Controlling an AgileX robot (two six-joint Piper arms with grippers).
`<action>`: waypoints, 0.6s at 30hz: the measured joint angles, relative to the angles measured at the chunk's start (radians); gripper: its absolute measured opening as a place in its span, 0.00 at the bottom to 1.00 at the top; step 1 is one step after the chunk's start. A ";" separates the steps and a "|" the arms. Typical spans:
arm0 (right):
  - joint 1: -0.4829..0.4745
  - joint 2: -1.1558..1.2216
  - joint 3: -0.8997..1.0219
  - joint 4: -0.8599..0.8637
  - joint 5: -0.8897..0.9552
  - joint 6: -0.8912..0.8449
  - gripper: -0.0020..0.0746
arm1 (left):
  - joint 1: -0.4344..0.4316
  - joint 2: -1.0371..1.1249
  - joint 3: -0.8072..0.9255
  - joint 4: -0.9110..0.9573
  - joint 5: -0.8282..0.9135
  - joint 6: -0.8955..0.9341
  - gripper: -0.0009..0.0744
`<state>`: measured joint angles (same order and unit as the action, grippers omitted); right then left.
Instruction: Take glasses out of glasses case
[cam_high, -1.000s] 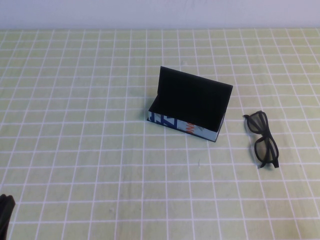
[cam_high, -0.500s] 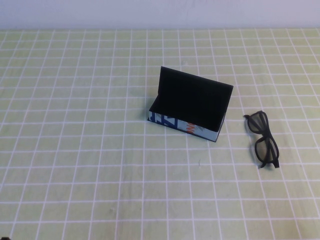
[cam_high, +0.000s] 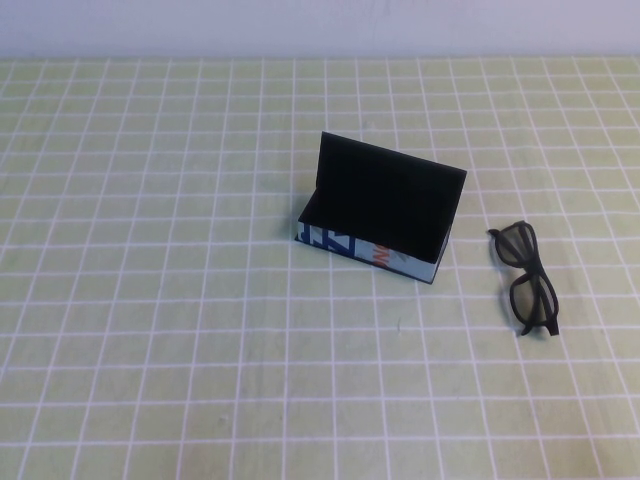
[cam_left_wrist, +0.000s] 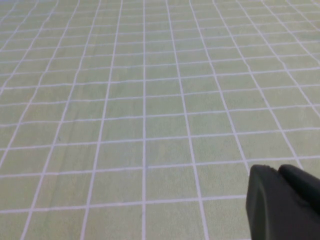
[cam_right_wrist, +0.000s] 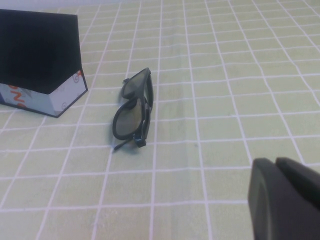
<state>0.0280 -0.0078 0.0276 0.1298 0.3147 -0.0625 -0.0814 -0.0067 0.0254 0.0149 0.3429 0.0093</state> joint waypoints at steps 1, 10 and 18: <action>0.000 0.000 0.000 0.000 0.000 0.000 0.00 | 0.000 -0.001 0.000 0.007 0.005 -0.004 0.01; 0.000 0.000 0.000 0.000 0.000 0.000 0.00 | 0.000 -0.001 -0.002 0.017 0.013 -0.009 0.01; 0.000 0.000 0.000 0.000 0.000 0.000 0.00 | 0.000 -0.005 -0.002 0.018 0.014 -0.009 0.01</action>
<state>0.0280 -0.0078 0.0276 0.1298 0.3147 -0.0625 -0.0814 -0.0116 0.0236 0.0330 0.3567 0.0000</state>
